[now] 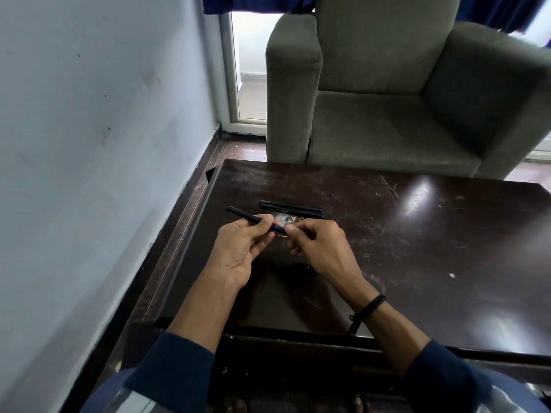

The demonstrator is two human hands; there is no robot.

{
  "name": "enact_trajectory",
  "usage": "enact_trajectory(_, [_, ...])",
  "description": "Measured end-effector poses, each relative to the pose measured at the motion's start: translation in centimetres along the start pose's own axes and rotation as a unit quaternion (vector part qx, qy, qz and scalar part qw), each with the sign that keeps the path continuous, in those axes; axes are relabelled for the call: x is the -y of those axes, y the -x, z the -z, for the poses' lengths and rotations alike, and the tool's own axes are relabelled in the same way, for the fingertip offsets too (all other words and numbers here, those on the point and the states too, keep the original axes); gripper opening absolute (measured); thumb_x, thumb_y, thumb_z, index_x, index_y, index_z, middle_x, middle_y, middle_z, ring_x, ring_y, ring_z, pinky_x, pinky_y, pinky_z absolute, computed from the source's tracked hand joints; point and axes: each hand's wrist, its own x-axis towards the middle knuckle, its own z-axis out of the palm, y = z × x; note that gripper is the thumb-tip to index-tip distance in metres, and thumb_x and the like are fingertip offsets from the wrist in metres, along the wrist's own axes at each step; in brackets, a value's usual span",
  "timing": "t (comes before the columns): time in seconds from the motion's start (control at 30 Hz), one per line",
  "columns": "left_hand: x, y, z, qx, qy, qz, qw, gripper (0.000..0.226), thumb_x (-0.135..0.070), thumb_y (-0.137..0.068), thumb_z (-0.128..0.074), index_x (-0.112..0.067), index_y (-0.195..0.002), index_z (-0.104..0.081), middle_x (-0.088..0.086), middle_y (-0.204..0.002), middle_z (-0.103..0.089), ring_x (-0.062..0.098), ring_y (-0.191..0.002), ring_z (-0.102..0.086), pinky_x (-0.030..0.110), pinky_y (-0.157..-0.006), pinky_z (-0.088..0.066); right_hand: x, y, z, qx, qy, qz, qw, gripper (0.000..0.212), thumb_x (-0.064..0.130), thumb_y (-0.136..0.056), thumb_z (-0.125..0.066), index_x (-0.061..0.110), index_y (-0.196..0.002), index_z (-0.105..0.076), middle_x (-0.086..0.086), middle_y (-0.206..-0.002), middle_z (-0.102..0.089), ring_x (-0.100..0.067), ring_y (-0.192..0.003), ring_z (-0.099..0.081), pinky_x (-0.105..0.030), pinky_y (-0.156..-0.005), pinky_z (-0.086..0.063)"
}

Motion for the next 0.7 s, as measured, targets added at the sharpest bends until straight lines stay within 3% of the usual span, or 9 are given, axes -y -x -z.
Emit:
enact_trajectory(0.13, [0.04, 0.01, -0.02, 0.004, -0.001, 0.002, 1.0, 0.004, -0.002, -0.087, -0.072, -0.004, -0.088, -0.075, 0.008, -0.087, -0.078, 0.014, -0.084, -0.075, 0.023, -0.071, -0.06, -0.06, -0.01, -0.12, 0.003, 0.001, 0.007, 1.0, 0.005, 0.025, -0.093, -0.075, 0.029, -0.092, -0.072, 0.003, -0.077, -0.073, -0.007, -0.071, -0.071, -0.023, -0.065, -0.059])
enact_trajectory(0.3, [0.05, 0.1, 0.04, 0.014, -0.008, 0.003, 1.0, 0.005, -0.002, -0.088, -0.071, -0.003, -0.091, -0.075, 0.009, -0.09, -0.079, 0.014, -0.087, -0.076, 0.023, -0.072, -0.059, 0.04, -0.06, -0.09, 0.025, -0.005, -0.033, 0.999, 0.026, 0.038, -0.101, -0.062, 0.02, -0.085, -0.073, 0.0, -0.072, -0.073, -0.01, -0.064, -0.069, -0.042, -0.074, -0.063])
enact_trajectory(0.37, [0.04, 0.11, 0.0, 0.013, -0.007, 0.001, 1.0, 0.004, -0.002, -0.088, -0.071, -0.003, -0.09, -0.075, 0.01, -0.088, -0.078, 0.015, -0.085, -0.076, 0.023, -0.073, -0.06, -0.08, -0.13, -0.06, 0.025, -0.002, -0.021, 0.999, 0.019, 0.044, -0.095, -0.069, 0.025, -0.093, -0.073, 0.002, -0.078, -0.073, -0.013, -0.071, -0.071, -0.041, -0.073, -0.063])
enact_trajectory(0.47, [0.04, 0.07, -0.05, 0.011, -0.005, 0.005, 1.0, 0.004, -0.001, -0.088, -0.071, -0.003, -0.089, -0.074, 0.008, -0.085, -0.078, 0.013, -0.082, -0.075, 0.023, -0.07, -0.06, -0.22, -0.2, -0.2, 0.012, 0.018, 0.001, 1.0, 0.006, 0.031, -0.092, -0.076, 0.026, -0.093, -0.071, 0.003, -0.079, -0.071, -0.015, -0.075, -0.071, -0.042, -0.073, -0.063])
enact_trajectory(0.6, [0.06, 0.06, -0.01, 0.02, -0.008, 0.007, 1.0, 0.006, -0.001, -0.089, -0.07, -0.003, -0.093, -0.074, 0.007, -0.087, -0.079, 0.012, -0.083, -0.076, 0.021, -0.068, -0.059, -0.11, -0.19, -0.11, 0.038, 0.014, -0.031, 0.999, 0.022, 0.037, -0.101, -0.062, 0.022, -0.089, -0.072, 0.001, -0.07, -0.072, -0.007, -0.06, -0.065, -0.034, -0.067, -0.058])
enact_trajectory(0.7, [0.02, 0.07, -0.01, 0.017, -0.004, 0.008, 1.0, 0.005, -0.001, -0.089, -0.07, -0.002, -0.092, -0.074, 0.009, -0.085, -0.078, 0.013, -0.079, -0.076, 0.021, -0.067, -0.059, -0.37, -0.32, -0.08, 0.028, 0.014, -0.009, 0.999, 0.016, 0.044, -0.091, -0.073, 0.029, -0.098, -0.071, 0.005, -0.078, -0.071, -0.007, -0.07, -0.068, -0.032, -0.066, -0.059])
